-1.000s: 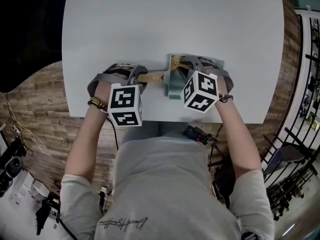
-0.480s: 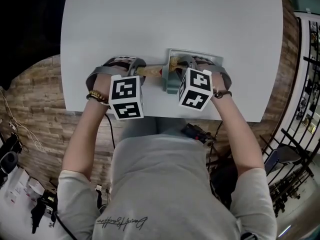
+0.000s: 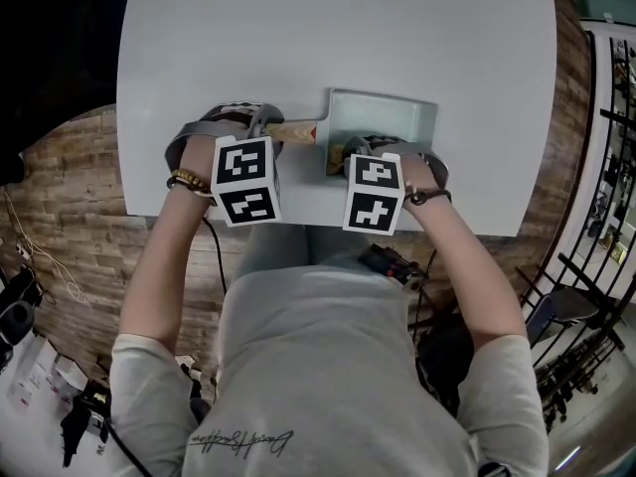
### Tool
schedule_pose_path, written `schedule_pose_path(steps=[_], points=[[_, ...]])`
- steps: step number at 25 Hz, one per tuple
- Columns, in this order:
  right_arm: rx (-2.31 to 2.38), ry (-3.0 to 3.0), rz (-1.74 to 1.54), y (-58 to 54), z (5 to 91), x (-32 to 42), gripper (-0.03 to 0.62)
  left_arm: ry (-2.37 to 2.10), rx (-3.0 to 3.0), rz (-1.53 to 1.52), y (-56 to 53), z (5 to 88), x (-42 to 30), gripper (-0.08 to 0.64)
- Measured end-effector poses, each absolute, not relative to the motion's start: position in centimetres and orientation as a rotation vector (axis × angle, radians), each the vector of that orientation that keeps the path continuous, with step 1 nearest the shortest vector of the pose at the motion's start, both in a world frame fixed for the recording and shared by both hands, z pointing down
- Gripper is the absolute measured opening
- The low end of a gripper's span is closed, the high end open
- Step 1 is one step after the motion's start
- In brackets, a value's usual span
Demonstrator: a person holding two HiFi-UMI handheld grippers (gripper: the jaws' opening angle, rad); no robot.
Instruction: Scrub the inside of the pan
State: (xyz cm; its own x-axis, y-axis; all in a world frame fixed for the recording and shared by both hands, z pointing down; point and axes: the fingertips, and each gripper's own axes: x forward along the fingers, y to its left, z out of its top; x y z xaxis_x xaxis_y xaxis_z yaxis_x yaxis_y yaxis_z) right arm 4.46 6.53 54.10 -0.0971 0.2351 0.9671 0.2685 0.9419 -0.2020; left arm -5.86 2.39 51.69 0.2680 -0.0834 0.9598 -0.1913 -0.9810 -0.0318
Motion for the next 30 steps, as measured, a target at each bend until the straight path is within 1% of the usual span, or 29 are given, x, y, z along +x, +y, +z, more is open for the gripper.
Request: schedule_pose_path(steps=[7, 19, 23, 30], points=[[-0.319, -1.726, 0.014, 6.2, 54.1, 4.5, 0.066, -0.207, 2.429, 1.874, 2.6, 51.8, -5.8, 0.15], [-0.053, -1.74, -0.176, -3.5, 54.0, 4.7, 0.068, -0.167, 2.434, 1.896, 3.0, 51.2, -5.2, 0.15], [-0.058, -1.728, -0.238, -3.7, 54.2, 4.7, 0.069, -0.18, 2.425, 1.893, 2.9, 51.3, -5.3, 0.15], [-0.066, -1.73, -0.238, -2.9, 54.2, 4.7, 0.067, -0.213, 2.398, 1.878, 2.9, 51.4, -5.6, 0.15]])
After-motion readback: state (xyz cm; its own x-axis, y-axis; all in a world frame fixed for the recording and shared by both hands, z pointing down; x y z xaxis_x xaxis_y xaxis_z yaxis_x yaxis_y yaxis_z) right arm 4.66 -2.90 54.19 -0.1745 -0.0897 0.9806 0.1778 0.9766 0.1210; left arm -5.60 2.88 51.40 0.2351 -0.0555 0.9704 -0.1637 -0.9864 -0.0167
